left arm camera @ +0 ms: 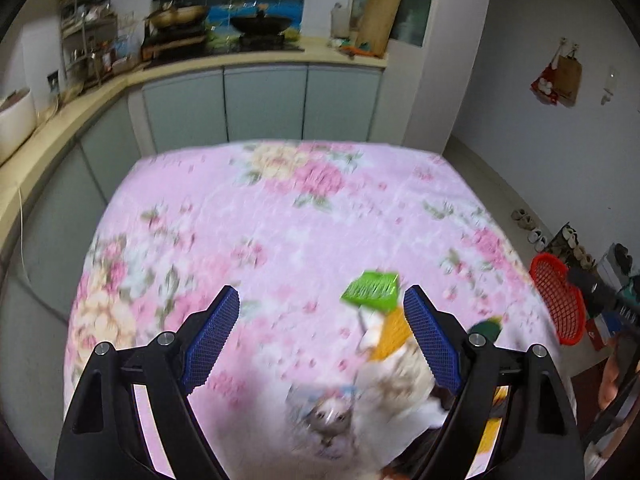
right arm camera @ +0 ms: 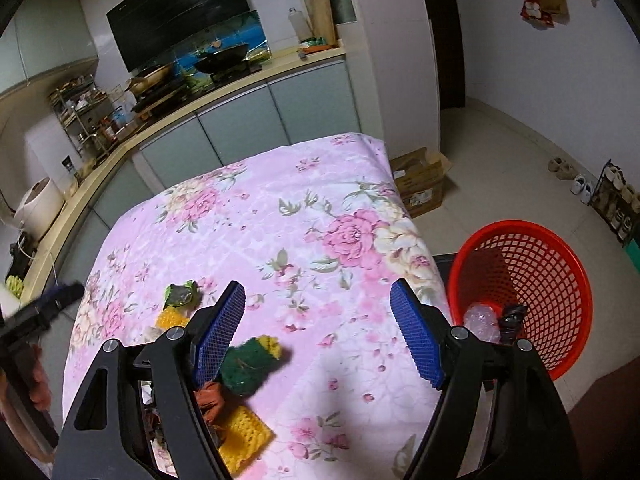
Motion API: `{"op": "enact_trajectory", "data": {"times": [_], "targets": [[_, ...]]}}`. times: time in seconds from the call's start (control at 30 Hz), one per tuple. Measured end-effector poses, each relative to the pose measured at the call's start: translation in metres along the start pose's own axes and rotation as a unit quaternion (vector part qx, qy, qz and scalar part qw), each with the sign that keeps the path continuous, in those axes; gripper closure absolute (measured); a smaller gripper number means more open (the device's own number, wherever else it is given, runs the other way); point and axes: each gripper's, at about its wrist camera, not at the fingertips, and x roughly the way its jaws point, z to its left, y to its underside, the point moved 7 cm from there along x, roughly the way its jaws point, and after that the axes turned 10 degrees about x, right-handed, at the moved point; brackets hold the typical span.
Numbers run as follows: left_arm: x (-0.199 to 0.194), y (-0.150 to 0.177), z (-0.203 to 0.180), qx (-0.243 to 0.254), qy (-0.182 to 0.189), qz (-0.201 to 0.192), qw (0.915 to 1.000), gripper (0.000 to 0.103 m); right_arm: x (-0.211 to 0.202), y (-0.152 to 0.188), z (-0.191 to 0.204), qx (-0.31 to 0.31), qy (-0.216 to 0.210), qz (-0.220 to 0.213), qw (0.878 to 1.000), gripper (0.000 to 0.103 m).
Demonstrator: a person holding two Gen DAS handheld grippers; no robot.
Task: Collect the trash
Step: 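Grasp the printed snack wrapper on the bed with the left gripper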
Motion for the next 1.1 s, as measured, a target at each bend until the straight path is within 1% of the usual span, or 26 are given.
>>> {"op": "enact_trajectory", "data": {"times": [0.13, 0.23, 0.4, 0.47, 0.57, 0.73, 0.77, 0.83, 0.9, 0.97, 1.03, 1.1], "targets": [[0.011, 0.033, -0.001, -0.012, 0.020, 0.024, 0.9994, 0.021, 0.005, 0.003, 0.003, 0.002, -0.002, 0.008, 1.000, 0.030], [0.019, 0.055, -0.008, -0.007, 0.034, 0.041, 0.9985, 0.021, 0.008, 0.004, 0.002, 0.004, -0.005, 0.014, 1.000, 0.030], [0.029, 0.083, -0.018, -0.010, 0.061, 0.063, 0.9961, 0.021, 0.012, 0.009, 0.002, 0.006, -0.006, 0.020, 1.000, 0.030], [0.033, 0.090, -0.018, -0.014, 0.063, 0.071, 0.9954, 0.021, 0.014, 0.010, 0.001, 0.006, -0.006, 0.024, 1.000, 0.030], [0.039, 0.095, -0.015, -0.018, 0.046, 0.080, 0.9955, 0.022, 0.017, 0.011, 0.001, 0.008, -0.009, 0.028, 1.000, 0.030], [0.050, 0.098, -0.019, -0.018, 0.055, 0.088, 0.9945, 0.022, 0.018, 0.013, -0.003, 0.012, -0.007, 0.033, 0.999, 0.030], [0.052, 0.098, -0.020, -0.017, 0.056, 0.089, 0.9943, 0.023, 0.019, 0.014, -0.004, 0.014, -0.006, 0.034, 0.999, 0.030], [0.057, 0.100, -0.020, -0.022, 0.058, 0.094, 0.9936, 0.030, 0.020, 0.014, -0.006, 0.016, -0.005, 0.037, 0.999, 0.030], [0.059, 0.101, -0.017, -0.029, 0.059, 0.092, 0.9936, 0.033, 0.021, 0.015, -0.006, 0.015, -0.005, 0.040, 0.999, 0.030], [0.059, 0.100, -0.014, -0.034, 0.057, 0.090, 0.9938, 0.037, 0.022, 0.016, -0.006, 0.014, -0.006, 0.043, 0.999, 0.030], [0.057, 0.101, -0.009, -0.044, 0.057, 0.087, 0.9936, 0.045, 0.023, 0.018, -0.005, 0.015, -0.008, 0.048, 0.999, 0.030], [0.056, 0.102, -0.005, -0.054, 0.059, 0.083, 0.9933, 0.049, 0.025, 0.020, -0.005, 0.015, -0.009, 0.053, 0.998, 0.030]]}}
